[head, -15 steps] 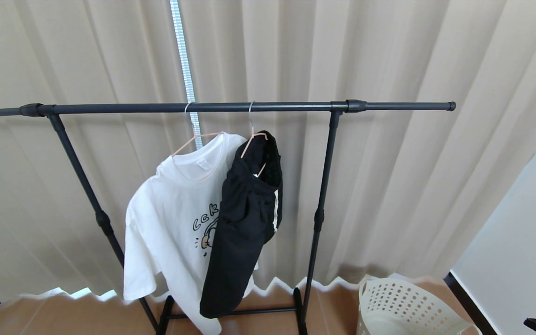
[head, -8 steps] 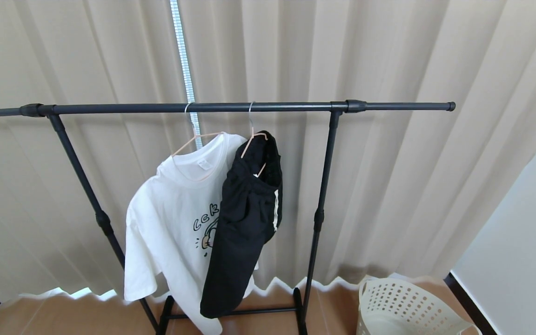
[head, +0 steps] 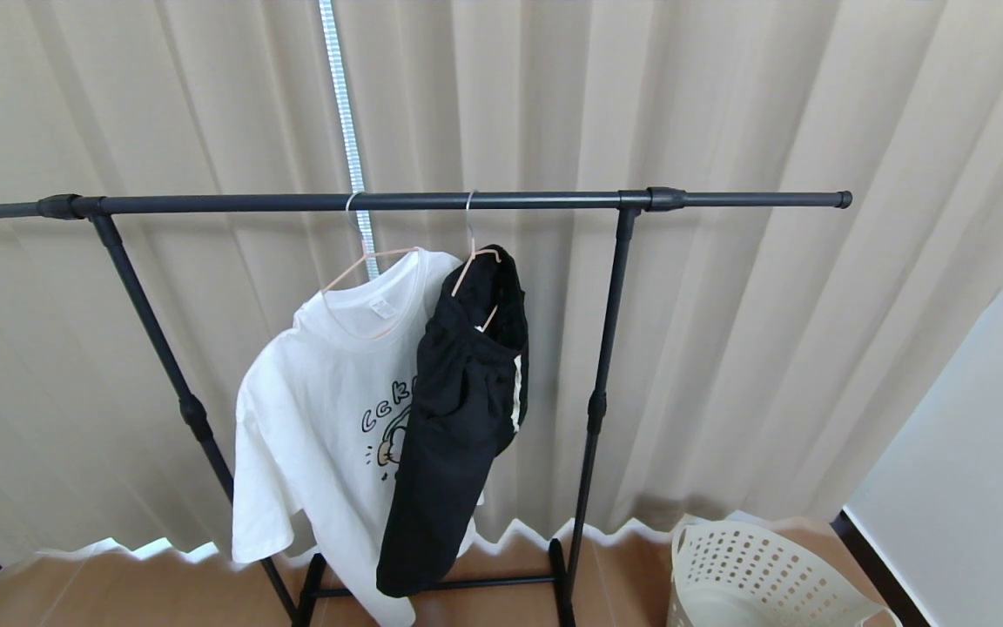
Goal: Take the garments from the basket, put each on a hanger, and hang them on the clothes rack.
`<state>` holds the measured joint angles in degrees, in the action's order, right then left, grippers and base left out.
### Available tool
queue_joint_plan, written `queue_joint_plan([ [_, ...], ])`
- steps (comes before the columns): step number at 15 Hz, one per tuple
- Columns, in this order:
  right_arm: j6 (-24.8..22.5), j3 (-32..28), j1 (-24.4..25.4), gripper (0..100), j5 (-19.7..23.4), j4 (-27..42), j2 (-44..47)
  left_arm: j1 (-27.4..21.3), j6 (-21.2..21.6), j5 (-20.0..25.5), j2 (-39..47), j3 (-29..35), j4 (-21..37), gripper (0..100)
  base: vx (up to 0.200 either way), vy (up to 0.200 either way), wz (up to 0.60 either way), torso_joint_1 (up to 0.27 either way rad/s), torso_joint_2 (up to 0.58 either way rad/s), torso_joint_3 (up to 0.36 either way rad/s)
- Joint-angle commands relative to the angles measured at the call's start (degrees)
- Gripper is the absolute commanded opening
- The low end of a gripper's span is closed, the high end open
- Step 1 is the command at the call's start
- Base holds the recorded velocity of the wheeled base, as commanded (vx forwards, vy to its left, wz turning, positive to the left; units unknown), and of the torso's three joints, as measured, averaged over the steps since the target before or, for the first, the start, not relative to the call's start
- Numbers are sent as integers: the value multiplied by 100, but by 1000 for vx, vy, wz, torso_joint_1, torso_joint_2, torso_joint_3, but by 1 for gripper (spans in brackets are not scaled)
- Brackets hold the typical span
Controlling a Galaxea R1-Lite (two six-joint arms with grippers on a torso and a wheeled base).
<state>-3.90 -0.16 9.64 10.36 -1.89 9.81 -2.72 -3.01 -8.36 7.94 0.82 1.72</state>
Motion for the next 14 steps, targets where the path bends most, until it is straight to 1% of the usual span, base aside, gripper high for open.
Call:
queue_joint_plan([
  [1,-85,-2,-296,100,18,-4,-410,122,11,63,-574,6,4,100,0,0,0,0,0,0],
  [2,-120,7,-375,100,-8,-13,-428,158,11,177,-609,6,4,100,0,0,0,0,0,0],
  [4,-128,16,-507,100,-8,-22,-436,202,11,177,-750,6,4,100,0,0,0,0,0,0],
  [5,-164,16,-683,100,-8,-13,-516,228,64,72,-776,-3,4,100,0,0,0,0,0,0],
  [6,-260,16,-1043,100,-34,-13,-850,228,55,-183,-776,-3,4,100,0,0,0,0,0,0],
  [8,-331,16,-1008,100,-403,-40,-920,228,64,-183,-785,-3,4,100,0,0,0,0,0,0],
  [10,-322,16,-1008,100,-439,-48,-929,228,64,-174,-785,-3,4,100,0,0,0,0,0,0],
  [12,-295,16,-1008,100,-588,-286,-920,228,55,-166,-785,-3,4,100,0,0,0,0,0,0],
  [14,-234,16,-947,100,-491,-233,-823,228,46,-166,-794,-3,4,100,0,0,0,0,0,0],
])
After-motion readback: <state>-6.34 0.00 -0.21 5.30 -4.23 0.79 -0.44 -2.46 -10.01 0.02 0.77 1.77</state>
